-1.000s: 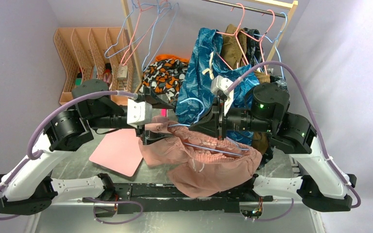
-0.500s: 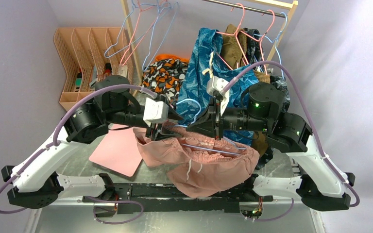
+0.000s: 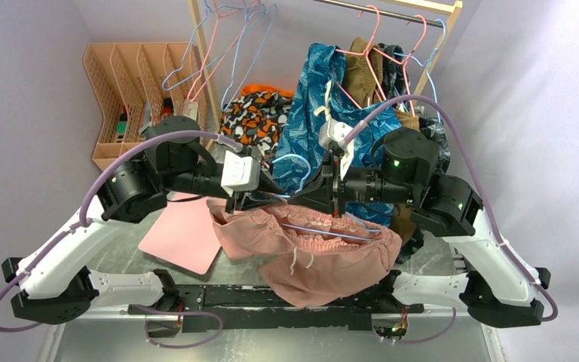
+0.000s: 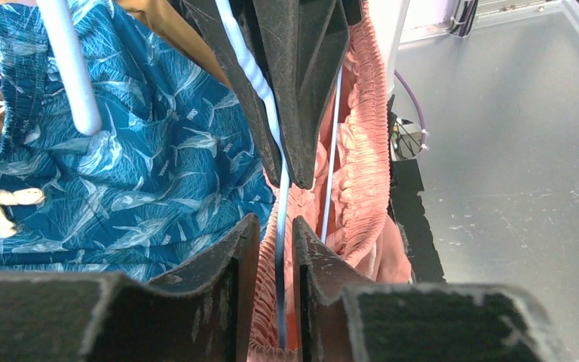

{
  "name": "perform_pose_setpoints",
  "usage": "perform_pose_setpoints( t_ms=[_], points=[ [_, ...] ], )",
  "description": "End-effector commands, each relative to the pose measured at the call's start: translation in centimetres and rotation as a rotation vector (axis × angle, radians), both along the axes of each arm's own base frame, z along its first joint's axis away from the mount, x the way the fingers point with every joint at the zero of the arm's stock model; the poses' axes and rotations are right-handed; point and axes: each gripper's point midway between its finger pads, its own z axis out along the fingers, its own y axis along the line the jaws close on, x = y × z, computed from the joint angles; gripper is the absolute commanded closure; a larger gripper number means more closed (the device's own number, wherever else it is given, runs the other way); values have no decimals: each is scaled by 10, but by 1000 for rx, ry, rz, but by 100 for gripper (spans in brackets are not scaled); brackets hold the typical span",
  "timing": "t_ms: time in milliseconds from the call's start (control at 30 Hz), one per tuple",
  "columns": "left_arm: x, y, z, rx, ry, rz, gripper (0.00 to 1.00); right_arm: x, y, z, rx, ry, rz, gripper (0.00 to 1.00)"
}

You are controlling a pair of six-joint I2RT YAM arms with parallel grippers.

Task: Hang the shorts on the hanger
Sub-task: Adjust the shorts on the hanger.

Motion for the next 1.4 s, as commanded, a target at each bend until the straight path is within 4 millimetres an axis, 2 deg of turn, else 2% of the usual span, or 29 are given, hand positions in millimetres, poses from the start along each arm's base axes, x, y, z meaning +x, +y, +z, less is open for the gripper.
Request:
perform_pose_setpoints(
  t_ms=[0,33,100,167,367,500,600,767,1067,1167,1267,1367],
  points=[
    [1,-3,14,-33,-20,-5,75,-2,2,11,44,-34,20,100],
    [1,-3,13,-31,-18,-8,77,-2,2,12,46,-35,20,100],
    [2,-5,13,-27,-14,-11,89,-2,2,12,45,-34,22,100],
    [3,-6,12,-29,-14,-3,93,-3,2,12,45,-32,24,100],
    [11,-2,18,-76,-42,55,93,0,-1,12,56,-35,-4,99],
    [10,1,19,-112,-51,72,93,0,-1,9,99,-12,-20,78],
    [9,4,22,-146,-60,81,93,-6,-1,9,152,14,-7,70],
    [7,7,26,-181,-70,80,93,-11,-2,13,201,38,1,65],
    [0,8,27,-196,-59,55,93,3,0,19,244,71,-78,57],
    [-2,9,27,-201,-58,51,93,8,2,21,252,83,-101,57],
    [-2,11,28,-206,-61,55,93,10,4,21,256,84,-109,61],
    [-2,13,28,-206,-66,62,93,10,6,20,252,88,-107,73]
  ],
)
